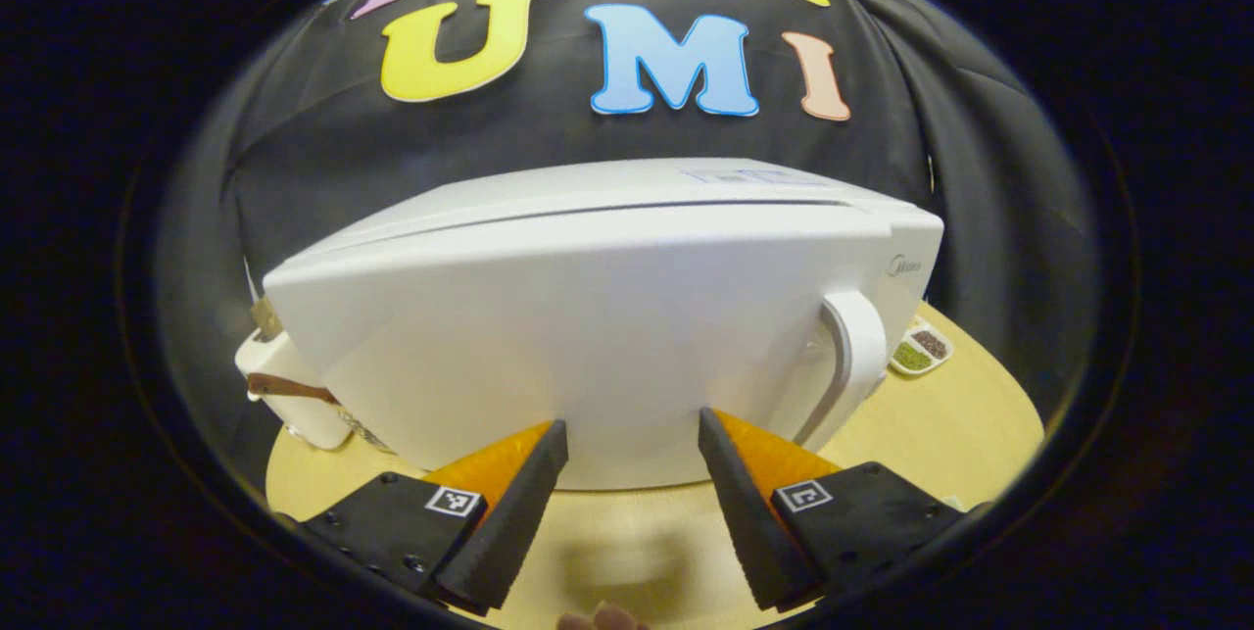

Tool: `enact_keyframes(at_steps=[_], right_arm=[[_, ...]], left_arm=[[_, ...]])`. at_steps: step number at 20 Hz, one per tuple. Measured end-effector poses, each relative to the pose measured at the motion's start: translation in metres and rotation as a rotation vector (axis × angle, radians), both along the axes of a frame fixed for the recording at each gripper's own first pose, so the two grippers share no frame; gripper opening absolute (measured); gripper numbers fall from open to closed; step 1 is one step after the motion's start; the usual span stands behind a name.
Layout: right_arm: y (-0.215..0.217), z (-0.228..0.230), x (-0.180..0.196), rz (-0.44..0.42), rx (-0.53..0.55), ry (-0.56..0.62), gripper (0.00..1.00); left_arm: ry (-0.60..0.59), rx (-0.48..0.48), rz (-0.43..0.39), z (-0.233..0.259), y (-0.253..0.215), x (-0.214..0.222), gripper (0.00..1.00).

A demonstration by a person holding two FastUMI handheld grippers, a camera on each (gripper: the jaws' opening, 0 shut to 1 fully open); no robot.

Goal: Open the microwave oven with the left hand, put the food in, and close the microwave oven.

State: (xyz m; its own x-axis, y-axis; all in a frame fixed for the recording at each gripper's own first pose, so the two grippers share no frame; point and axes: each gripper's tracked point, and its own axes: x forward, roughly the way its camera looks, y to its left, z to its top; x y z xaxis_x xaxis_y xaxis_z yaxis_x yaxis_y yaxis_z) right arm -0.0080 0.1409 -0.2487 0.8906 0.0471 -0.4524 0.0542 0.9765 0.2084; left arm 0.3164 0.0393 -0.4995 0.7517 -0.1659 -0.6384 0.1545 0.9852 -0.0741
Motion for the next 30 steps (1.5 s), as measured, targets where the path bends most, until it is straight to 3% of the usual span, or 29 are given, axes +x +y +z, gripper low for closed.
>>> enact_keyframes(at_steps=[7,11,12,14,15,21,24,25,26,28,29,30], right_arm=[[0.015,0.01,-0.011,0.019,0.007,-0.015,0.98],[0.008,0.034,-0.013,0.009,-0.029,-0.066,0.98],[0.005,0.041,-0.011,0.011,-0.038,-0.08,0.98],[0.0,0.055,-0.005,0.029,-0.062,-0.117,0.98],[-0.002,0.061,-0.001,0.046,-0.077,-0.134,0.98],[-0.033,0.111,0.023,0.139,-0.112,-0.232,0.98],[-0.058,0.149,0.027,0.185,-0.155,-0.29,0.98],[-0.066,0.165,0.027,0.194,-0.163,-0.314,0.98],[-0.073,0.18,0.027,0.196,-0.157,-0.333,0.98],[-0.077,0.206,0.029,0.202,-0.098,-0.339,0.98],[-0.074,0.216,0.029,0.214,-0.068,-0.339,0.98],[-0.074,0.23,0.029,0.22,-0.054,-0.35,0.98]], left_arm=[[0.097,-0.069,0.02,0.01,-0.002,0.007,0.97],[0.074,-0.136,-0.033,0.045,-0.01,-0.035,0.94],[0.063,-0.136,-0.032,0.054,-0.004,-0.048,1.0],[0.058,-0.146,-0.015,0.079,0.009,-0.087,0.97],[0.04,-0.154,0.001,0.098,0.018,-0.103,1.0],[-0.146,-0.152,0.154,0.258,0.061,-0.185,0.92],[-0.26,-0.141,0.229,0.343,0.054,-0.224,1.0],[-0.298,-0.143,0.249,0.371,0.047,-0.236,0.92],[-0.343,-0.146,0.267,0.4,0.041,-0.246,0.99],[-0.425,-0.135,0.287,0.459,0.026,-0.272,0.92],[-0.47,-0.122,0.291,0.488,0.019,-0.285,0.95],[-0.52,-0.107,0.285,0.519,0.011,-0.294,0.91]])
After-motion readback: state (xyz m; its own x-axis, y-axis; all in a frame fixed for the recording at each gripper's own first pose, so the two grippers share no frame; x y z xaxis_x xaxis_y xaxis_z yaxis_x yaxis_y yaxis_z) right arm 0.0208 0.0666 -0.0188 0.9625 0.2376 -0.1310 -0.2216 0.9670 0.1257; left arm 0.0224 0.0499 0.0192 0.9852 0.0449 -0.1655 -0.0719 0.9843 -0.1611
